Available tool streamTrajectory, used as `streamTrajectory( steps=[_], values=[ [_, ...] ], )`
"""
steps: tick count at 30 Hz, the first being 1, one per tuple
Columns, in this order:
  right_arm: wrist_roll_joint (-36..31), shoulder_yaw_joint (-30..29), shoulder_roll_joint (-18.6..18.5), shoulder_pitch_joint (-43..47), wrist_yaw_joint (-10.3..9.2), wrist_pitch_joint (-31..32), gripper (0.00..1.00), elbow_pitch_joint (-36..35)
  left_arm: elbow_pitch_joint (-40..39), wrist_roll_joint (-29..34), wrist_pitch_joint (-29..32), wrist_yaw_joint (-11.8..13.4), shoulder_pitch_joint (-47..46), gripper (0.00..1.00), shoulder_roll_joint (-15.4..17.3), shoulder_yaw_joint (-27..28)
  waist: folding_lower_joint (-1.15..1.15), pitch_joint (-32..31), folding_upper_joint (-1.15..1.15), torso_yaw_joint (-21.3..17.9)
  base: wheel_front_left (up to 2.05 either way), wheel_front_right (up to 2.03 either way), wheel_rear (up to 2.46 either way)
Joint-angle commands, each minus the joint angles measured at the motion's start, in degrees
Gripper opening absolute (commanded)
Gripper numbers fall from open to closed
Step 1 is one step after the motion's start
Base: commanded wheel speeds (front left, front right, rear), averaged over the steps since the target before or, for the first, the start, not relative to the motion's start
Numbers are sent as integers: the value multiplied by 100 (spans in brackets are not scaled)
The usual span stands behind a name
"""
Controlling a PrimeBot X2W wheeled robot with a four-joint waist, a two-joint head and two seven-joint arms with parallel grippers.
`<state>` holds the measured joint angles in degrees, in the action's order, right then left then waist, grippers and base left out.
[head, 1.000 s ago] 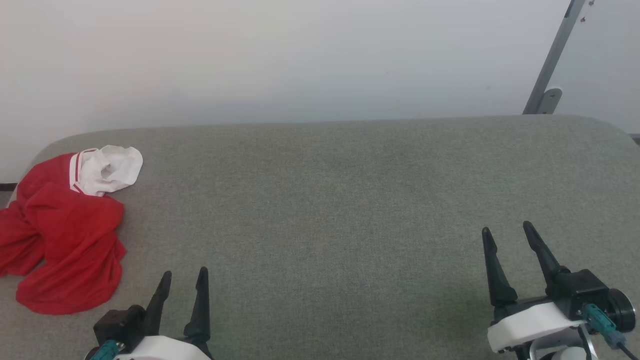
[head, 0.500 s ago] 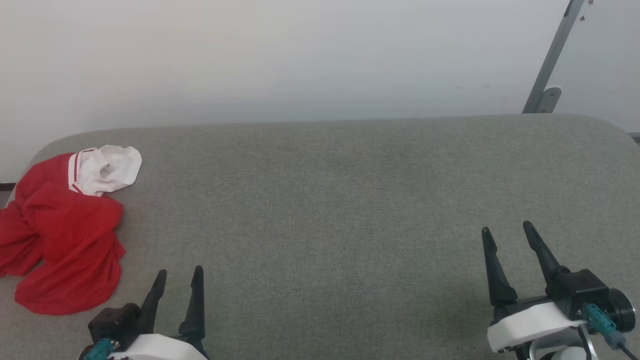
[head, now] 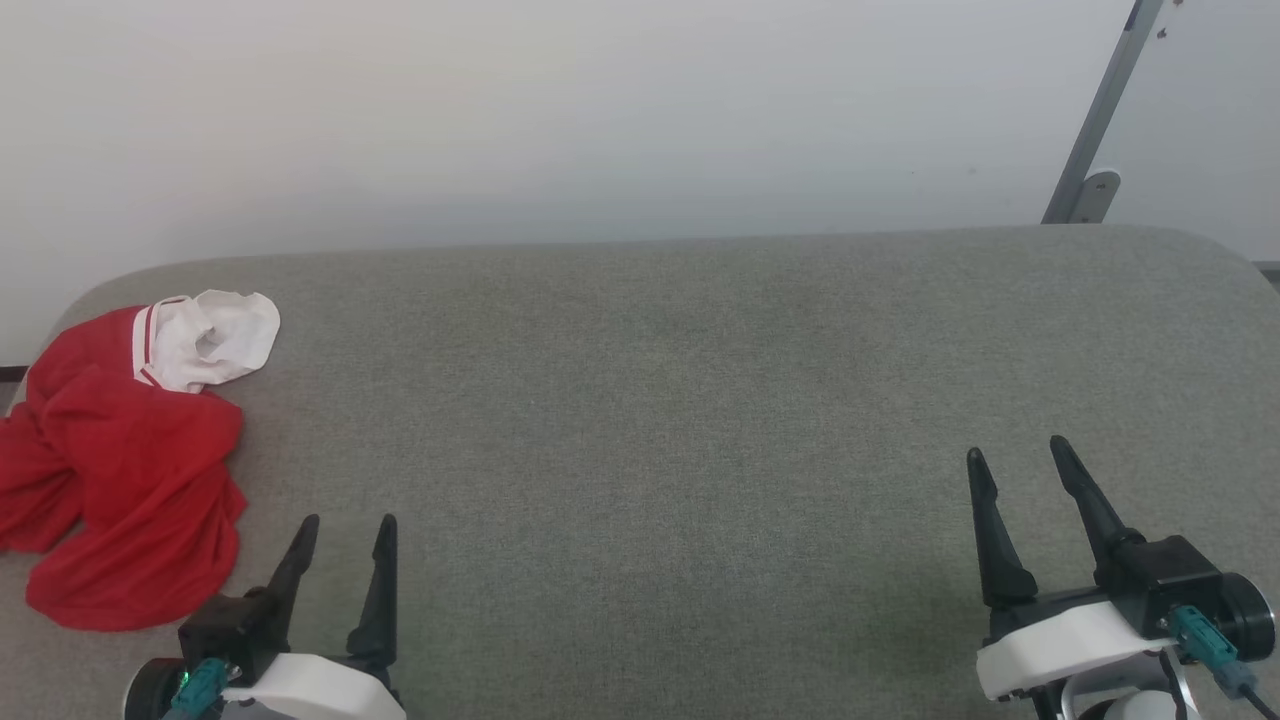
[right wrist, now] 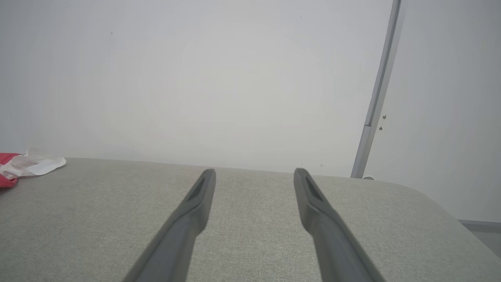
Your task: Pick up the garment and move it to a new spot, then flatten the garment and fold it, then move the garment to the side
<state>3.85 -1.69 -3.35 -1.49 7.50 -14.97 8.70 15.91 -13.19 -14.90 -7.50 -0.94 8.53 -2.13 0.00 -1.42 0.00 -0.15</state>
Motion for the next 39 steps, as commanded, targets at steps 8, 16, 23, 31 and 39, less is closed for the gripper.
streamTrajectory(
  steps=[8, 16, 23, 31, 39],
  values=[
    [-45, -8, 33, 9, -2, -29, 100, -40, -73, 352, -39, 4, -88, 100, 48, 101, 0, 8, 0, -5, 0, 0, 0],
    [-42, -19, 38, 17, -2, -29, 100, -51, -117, 506, -39, 4, -84, 100, 47, 143, 0, 12, 0, -6, 0, 0, 0],
    [-46, -15, 42, 18, -2, -29, 100, -58, -107, 498, -39, 4, -68, 100, 38, 145, 0, 16, 0, -5, 0, 0, 0],
    [-45, -21, 45, 38, -2, -29, 100, -69, -150, 429, -39, 4, -52, 100, 79, 112, 0, 15, 0, -2, 0, 0, 0],
    [-81, -123, 45, 22, -2, -29, 100, -65, -141, 412, -39, 4, -58, 100, 135, 116, 0, 14, 0, -4, 0, 0, 0]
  ],
)
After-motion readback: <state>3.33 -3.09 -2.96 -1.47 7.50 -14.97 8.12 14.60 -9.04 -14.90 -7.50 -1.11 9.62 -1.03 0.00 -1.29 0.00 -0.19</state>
